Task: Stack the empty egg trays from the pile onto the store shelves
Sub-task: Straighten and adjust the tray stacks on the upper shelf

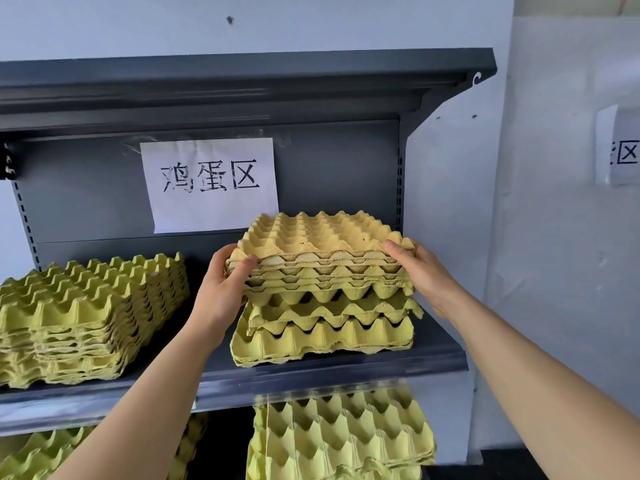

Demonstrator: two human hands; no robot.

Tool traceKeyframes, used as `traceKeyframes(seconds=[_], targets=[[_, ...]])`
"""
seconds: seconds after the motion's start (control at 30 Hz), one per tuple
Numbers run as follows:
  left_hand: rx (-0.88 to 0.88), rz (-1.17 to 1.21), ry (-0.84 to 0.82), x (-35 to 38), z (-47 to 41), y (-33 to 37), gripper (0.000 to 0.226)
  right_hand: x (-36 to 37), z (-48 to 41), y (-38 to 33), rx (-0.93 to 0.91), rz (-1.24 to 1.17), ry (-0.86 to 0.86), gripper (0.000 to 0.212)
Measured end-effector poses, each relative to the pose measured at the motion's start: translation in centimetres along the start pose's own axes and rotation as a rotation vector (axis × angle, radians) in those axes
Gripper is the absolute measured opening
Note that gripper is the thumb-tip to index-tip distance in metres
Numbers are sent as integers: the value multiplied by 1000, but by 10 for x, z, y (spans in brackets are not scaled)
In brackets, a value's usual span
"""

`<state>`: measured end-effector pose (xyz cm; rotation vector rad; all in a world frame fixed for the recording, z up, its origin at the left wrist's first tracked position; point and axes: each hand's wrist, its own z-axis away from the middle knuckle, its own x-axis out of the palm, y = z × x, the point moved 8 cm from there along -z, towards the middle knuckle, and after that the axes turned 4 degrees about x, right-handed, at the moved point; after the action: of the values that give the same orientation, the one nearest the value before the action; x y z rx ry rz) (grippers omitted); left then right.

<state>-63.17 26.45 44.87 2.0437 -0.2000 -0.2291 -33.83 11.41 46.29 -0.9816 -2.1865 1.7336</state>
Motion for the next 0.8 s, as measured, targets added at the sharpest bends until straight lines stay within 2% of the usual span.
traceKeyframes(seconds=[0.2, 0.43, 0.53, 0.67, 0.8], targets=[[53, -33, -61, 15, 5, 14, 44, -28, 5, -19, -88, -22, 55, 71], [18, -200, -74, 29, 14, -6, 55, -23, 13, 5, -42, -26, 23, 44], [9, -265, -74, 28, 14, -10, 55, -22, 9, 9, -35, -8, 14, 61], [-31, -224, -84, 25, 18, -20, 54, -16, 2, 16, -30, 31, -10, 83], [-29, -247, -85, 26, 20, -19, 62, -11, 2, 25, 9, -18, -50, 90]])
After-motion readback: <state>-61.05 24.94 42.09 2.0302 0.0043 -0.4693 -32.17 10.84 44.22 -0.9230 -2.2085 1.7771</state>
